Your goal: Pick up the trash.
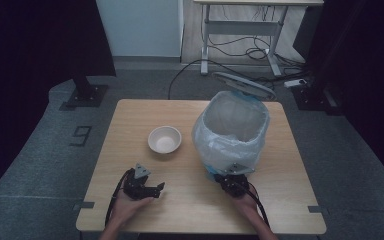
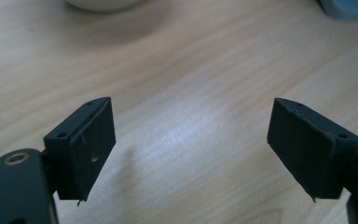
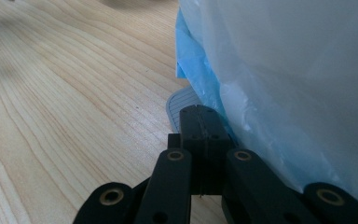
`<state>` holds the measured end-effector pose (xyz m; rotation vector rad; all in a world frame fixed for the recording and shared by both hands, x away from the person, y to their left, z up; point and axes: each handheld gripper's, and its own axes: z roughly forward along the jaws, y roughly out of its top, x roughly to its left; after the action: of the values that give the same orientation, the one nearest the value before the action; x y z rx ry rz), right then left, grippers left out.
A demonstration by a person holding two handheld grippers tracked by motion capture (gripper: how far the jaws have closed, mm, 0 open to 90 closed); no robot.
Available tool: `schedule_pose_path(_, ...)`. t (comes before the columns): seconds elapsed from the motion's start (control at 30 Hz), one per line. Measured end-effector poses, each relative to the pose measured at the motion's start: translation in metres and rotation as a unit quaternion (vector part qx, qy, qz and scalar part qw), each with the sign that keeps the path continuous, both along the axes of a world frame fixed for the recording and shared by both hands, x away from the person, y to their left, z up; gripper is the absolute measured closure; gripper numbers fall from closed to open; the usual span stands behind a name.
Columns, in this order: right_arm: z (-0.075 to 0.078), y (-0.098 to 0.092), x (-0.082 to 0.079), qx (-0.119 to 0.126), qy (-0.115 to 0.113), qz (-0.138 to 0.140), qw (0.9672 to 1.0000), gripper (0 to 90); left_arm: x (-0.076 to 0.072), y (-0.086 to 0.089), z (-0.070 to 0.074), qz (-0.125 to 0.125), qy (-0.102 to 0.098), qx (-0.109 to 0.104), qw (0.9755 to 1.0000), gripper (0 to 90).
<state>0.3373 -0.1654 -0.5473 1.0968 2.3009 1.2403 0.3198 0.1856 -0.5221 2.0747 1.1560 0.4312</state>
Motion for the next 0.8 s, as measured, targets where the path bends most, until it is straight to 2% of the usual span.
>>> schedule_pose_path(0.4, -0.001, 0.000, 0.000, 0.003, -0.001, -0.001, 1.0000, 89.5, 0.017, 0.005, 0.013, 0.013, -0.006, -0.008, 0.9999, 20.5)
schedule_pose_path(0.8, 0.000, -0.001, 0.001, 0.005, 0.001, 0.003, 1.0000, 89.5, 0.041, 0.003, 0.029, 0.016, -0.007, -0.007, 0.9998, 20.8)
